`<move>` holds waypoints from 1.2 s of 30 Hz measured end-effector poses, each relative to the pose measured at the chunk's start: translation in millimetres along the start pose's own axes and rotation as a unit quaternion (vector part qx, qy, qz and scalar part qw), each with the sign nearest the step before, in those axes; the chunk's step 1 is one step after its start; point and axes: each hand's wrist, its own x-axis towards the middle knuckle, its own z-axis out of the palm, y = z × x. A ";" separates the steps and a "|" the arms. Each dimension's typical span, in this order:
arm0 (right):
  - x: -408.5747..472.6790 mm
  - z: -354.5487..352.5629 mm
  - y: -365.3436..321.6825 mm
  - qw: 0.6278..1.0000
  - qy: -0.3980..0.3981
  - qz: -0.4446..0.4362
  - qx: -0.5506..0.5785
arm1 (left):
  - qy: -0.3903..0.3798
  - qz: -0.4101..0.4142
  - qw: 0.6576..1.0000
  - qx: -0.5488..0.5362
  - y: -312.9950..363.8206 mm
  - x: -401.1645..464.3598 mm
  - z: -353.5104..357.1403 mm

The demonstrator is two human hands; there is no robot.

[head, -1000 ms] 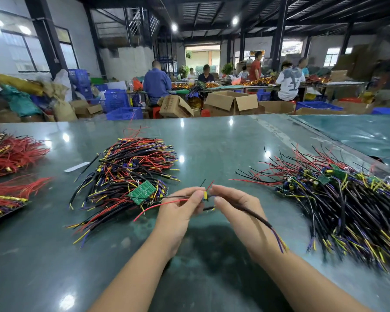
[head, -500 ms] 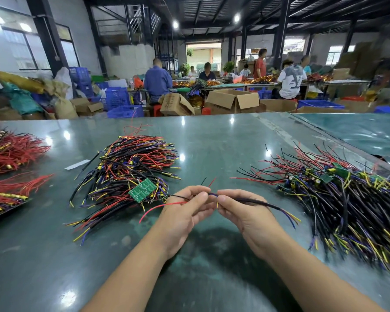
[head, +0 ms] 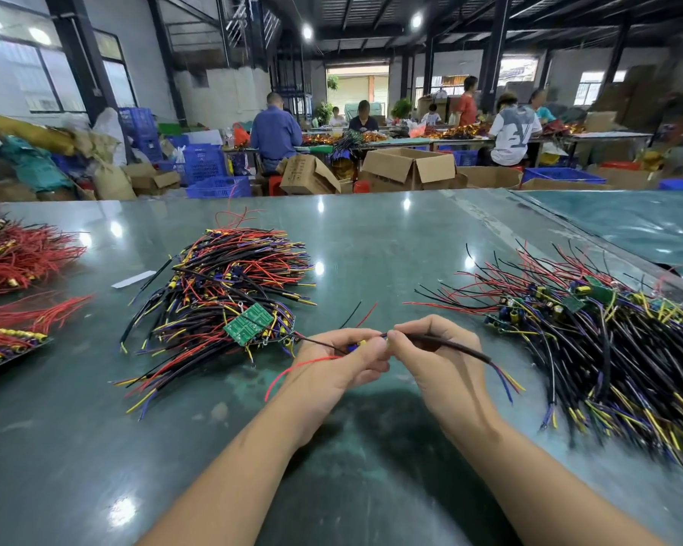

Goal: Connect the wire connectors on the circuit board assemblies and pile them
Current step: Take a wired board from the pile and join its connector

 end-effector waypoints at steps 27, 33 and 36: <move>8.9 -6.4 -1.2 0.929 -0.067 0.170 0.321 | 0.005 -0.041 0.997 -0.066 15.3 -3.4 -15.6; 19.0 -13.8 1.2 0.932 0.012 0.163 0.323 | 0.052 -0.039 0.998 -0.023 17.1 -2.0 -21.1; 23.1 -18.0 1.6 0.919 0.028 0.173 0.353 | 0.051 -0.039 0.998 -0.013 15.6 -2.1 -21.1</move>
